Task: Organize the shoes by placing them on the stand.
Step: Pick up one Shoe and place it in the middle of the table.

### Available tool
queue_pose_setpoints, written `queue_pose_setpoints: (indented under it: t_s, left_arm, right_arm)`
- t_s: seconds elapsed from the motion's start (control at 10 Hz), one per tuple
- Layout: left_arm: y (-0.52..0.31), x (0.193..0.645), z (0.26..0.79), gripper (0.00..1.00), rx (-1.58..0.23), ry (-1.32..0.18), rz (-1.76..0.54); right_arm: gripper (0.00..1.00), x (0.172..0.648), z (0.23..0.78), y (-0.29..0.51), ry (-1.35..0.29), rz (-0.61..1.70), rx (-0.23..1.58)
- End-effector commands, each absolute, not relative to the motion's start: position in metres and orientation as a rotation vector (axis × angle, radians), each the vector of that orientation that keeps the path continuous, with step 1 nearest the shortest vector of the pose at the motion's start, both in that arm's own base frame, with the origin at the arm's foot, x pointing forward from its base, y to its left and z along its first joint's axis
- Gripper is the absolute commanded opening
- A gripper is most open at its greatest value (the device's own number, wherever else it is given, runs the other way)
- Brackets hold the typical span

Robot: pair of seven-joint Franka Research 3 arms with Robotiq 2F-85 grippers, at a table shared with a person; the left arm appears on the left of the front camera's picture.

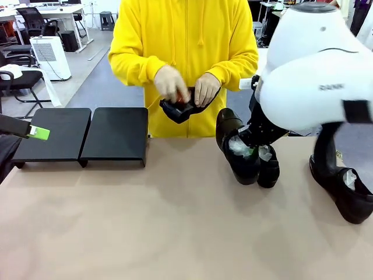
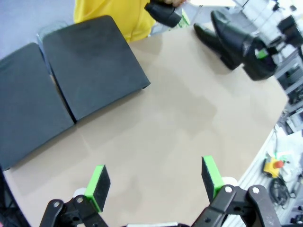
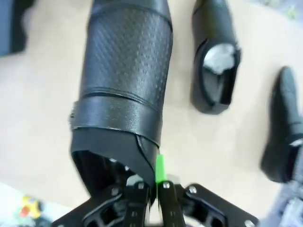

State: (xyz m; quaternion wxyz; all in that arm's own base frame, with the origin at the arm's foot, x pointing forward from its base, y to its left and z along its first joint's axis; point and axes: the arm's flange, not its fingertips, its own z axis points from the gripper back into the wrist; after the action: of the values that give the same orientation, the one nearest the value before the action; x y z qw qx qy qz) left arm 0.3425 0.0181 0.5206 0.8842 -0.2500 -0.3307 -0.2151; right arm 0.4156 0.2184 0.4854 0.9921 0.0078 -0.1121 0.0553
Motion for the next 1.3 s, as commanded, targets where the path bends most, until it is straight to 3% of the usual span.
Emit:
queue_pose_setpoints:
  t_s: [0.0, 0.5, 0.8, 1.2]
  left_arm:
    - [0.019, 0.343, 0.521, 1.0, -0.535, -0.698, -0.462]
    - [0.019, 0.343, 0.521, 1.0, -0.535, -0.698, -0.462]
    - [0.019, 0.343, 0.521, 1.0, -0.535, -0.698, -0.462]
    - [0.019, 0.343, 0.521, 1.0, -0.535, -0.698, -0.462]
  right_arm:
    - [0.0, 0.445, 0.476, 0.216, -0.207, 0.077, 0.004]
    - [0.0, 0.438, 0.465, 0.209, -0.18, 0.078, 0.007]
    - [0.0, 0.385, 0.472, 0.255, -0.11, 0.017, 0.117]
    - [0.0, 0.328, 0.435, 0.317, 0.02, 0.019, 0.267]
